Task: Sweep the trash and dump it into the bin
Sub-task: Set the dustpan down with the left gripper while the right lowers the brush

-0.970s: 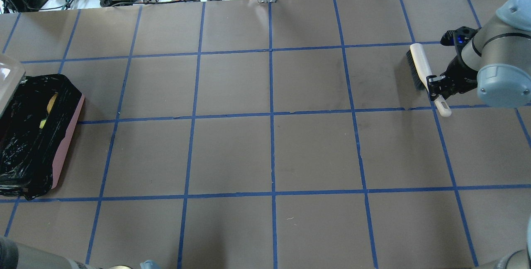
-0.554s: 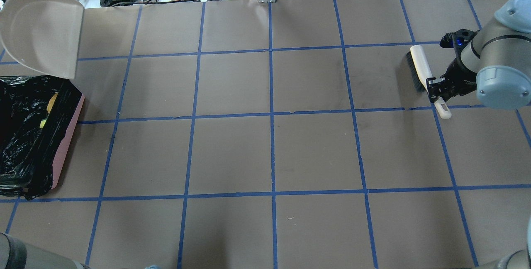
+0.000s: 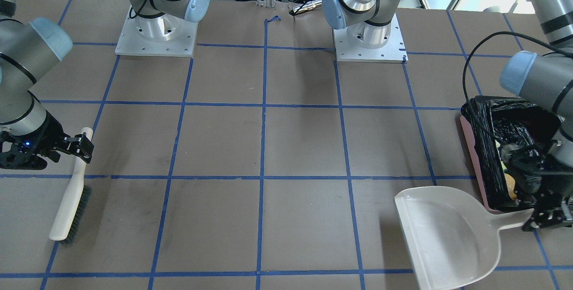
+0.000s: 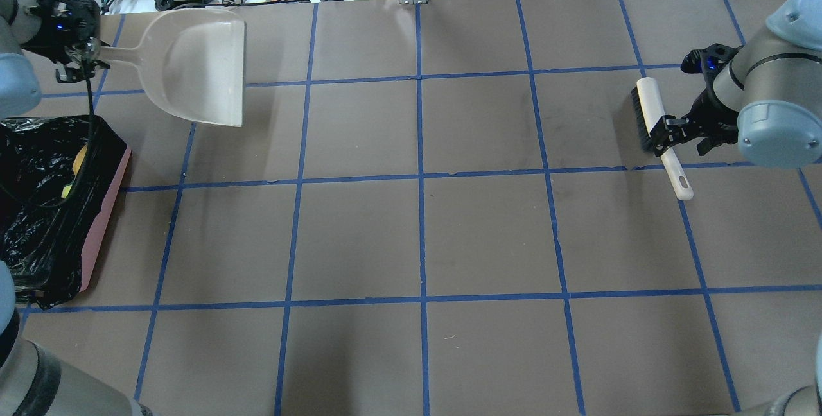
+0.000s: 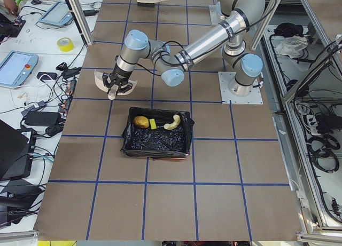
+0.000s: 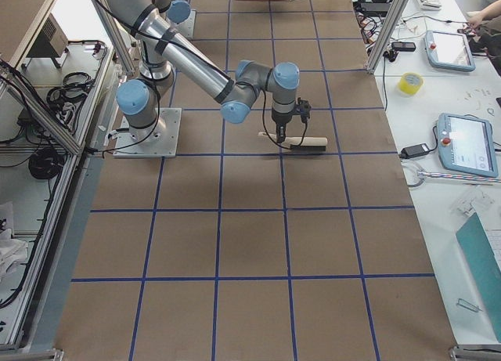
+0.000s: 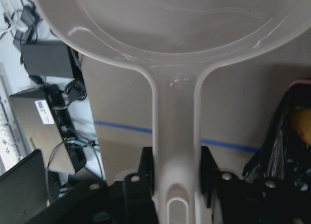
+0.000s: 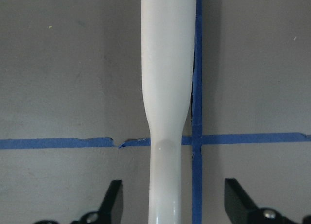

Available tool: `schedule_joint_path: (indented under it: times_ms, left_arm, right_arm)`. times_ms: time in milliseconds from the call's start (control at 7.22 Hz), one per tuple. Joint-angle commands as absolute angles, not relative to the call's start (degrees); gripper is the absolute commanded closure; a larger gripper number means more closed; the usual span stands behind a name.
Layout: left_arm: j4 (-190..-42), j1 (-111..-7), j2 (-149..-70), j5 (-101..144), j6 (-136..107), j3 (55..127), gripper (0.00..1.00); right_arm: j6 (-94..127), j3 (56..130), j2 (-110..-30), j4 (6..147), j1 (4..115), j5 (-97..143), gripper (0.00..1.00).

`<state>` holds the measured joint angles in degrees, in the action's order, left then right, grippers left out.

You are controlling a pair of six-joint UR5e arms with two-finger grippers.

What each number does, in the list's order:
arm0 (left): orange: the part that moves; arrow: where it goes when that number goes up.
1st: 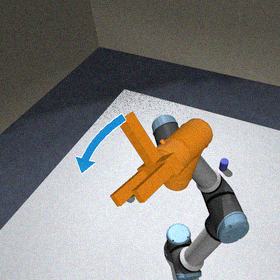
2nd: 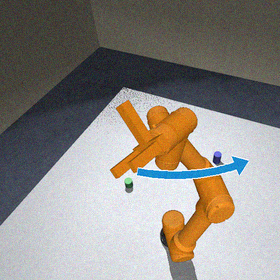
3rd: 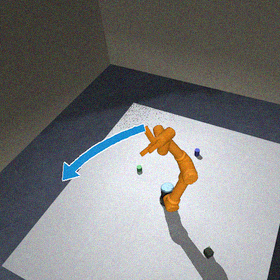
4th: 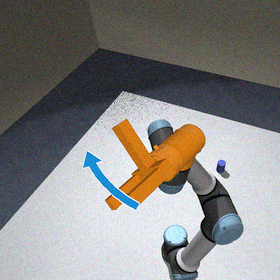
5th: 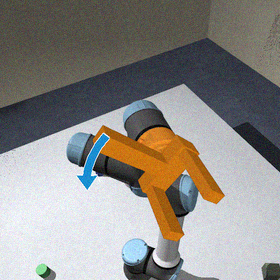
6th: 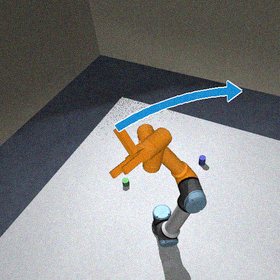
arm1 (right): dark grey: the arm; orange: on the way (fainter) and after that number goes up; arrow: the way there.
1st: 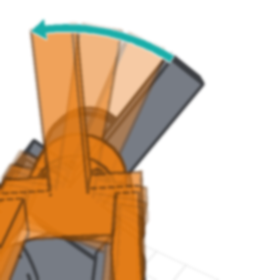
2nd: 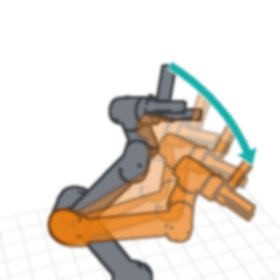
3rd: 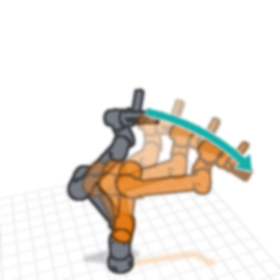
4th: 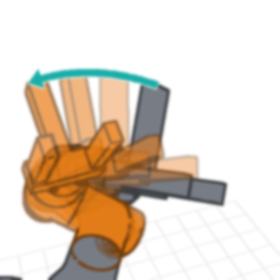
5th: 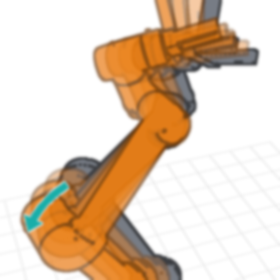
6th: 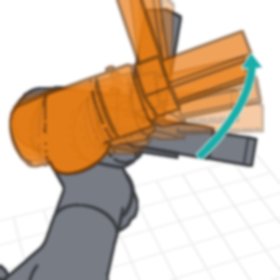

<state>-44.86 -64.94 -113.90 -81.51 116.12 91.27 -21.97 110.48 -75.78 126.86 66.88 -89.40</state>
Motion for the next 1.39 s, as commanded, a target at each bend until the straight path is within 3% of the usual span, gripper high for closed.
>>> schedule_joint_path:
  times_ms: [0, 277, 693, 1247]
  left_arm:
    - [-47.7, -69.0, -117.8, -80.9, 113.6, 91.1, 1.0]
    - [-51.0, -72.6, -118.9, -81.5, 111.3, 91.2, 1.0]
    - [-51.0, -72.7, -121.1, -81.3, 111.1, 91.1, 1.0]
    - [-51.0, -73.7, -121.2, -81.5, 111.2, 91.3, 1.0]
  right_arm:
    - [-22.1, 107.1, -76.7, 125.2, 67.1, -89.5, 0.12]
    - [-21.8, 98.9, -77.9, 114.0, 68.2, -89.3, 0.03]
    - [-17.1, 89.1, -79.1, 102.5, 75.9, -90.3, 0.01]
    - [-5.0, 87.8, -81.7, 100.9, 87.3, -92.9, 0.01]
